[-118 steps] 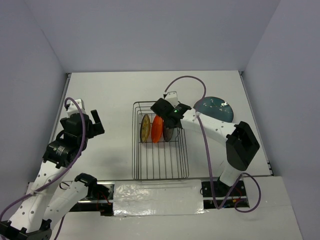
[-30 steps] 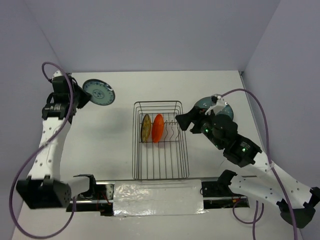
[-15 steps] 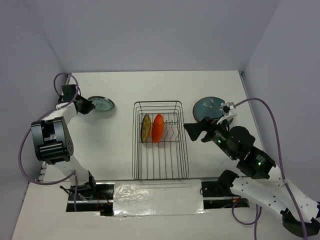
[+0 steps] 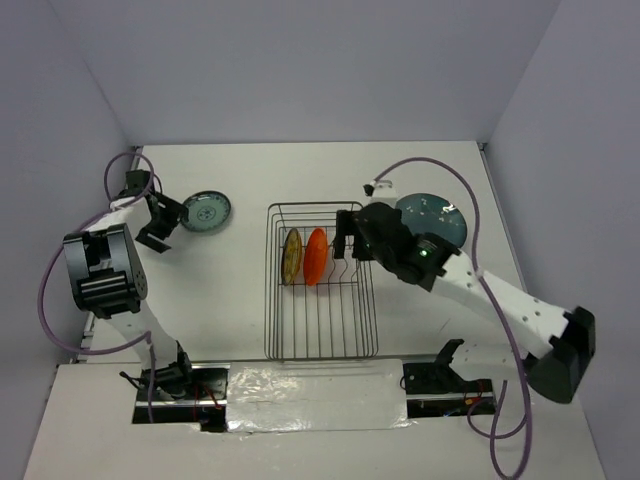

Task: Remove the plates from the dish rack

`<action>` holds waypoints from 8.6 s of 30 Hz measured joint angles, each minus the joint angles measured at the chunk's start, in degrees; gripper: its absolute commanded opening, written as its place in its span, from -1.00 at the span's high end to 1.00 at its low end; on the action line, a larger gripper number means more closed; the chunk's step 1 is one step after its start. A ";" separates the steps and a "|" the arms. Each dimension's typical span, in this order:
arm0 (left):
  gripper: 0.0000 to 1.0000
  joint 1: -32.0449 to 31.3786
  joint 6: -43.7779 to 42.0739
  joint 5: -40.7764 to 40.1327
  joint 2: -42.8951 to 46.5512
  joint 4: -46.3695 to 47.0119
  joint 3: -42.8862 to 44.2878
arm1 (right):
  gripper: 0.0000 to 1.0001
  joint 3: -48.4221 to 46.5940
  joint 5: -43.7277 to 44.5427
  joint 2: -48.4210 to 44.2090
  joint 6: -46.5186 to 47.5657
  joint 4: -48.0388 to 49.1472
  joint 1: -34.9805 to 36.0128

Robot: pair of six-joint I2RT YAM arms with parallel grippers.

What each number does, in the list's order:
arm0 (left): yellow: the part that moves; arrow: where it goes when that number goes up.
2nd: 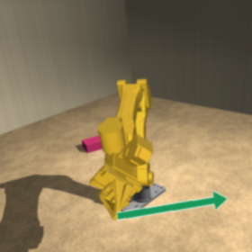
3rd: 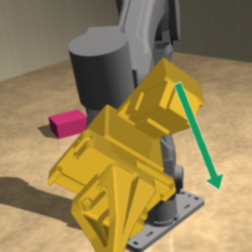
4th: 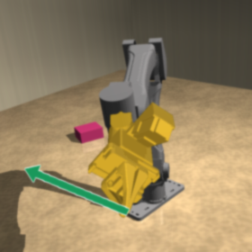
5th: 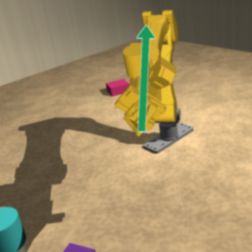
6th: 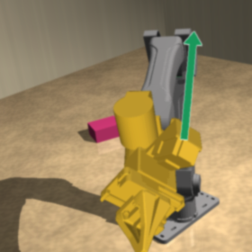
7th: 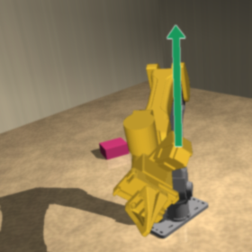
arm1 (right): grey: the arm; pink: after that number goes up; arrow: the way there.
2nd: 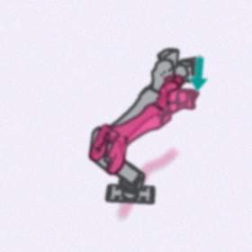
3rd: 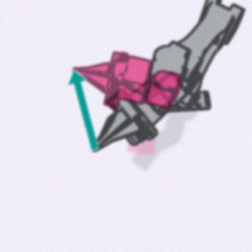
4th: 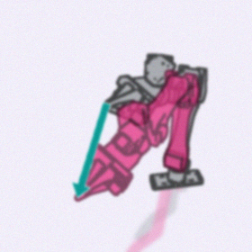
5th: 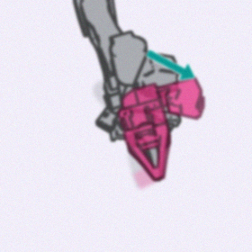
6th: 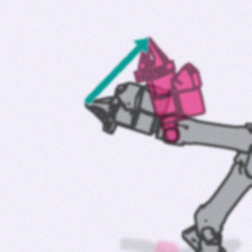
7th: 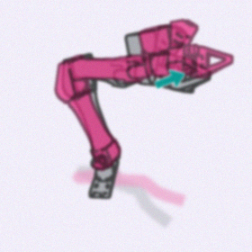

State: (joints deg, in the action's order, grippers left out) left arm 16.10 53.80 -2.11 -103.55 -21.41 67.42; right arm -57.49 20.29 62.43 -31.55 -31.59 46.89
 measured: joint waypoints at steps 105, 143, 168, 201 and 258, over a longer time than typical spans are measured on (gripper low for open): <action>0.96 -2.93 -5.46 7.61 10.82 -5.29 4.02 | -0.62 0.66 4.28 -17.46 -0.35 3.50 3.30; -0.99 -7.48 -22.62 0.76 39.17 -14.53 1.95 | -0.73 -31.12 13.86 35.28 -4.55 -10.49 9.29; -0.99 -11.43 -26.93 -5.55 58.27 -13.70 -17.07 | 0.92 -55.47 28.26 59.65 -12.92 -31.87 15.23; -0.99 -14.14 -18.95 50.71 54.42 12.83 -24.00 | 0.96 -43.93 25.94 24.46 1.22 -26.84 17.49; -0.99 -0.72 -3.91 12.31 3.69 1.38 0.59 | -0.73 0.13 2.27 -6.95 -0.55 -0.17 6.32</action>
State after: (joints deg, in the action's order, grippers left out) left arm 15.38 49.89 10.20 -99.85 -20.03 68.01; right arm -57.36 22.57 55.48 -32.10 -31.77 53.21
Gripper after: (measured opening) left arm 0.993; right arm 0.846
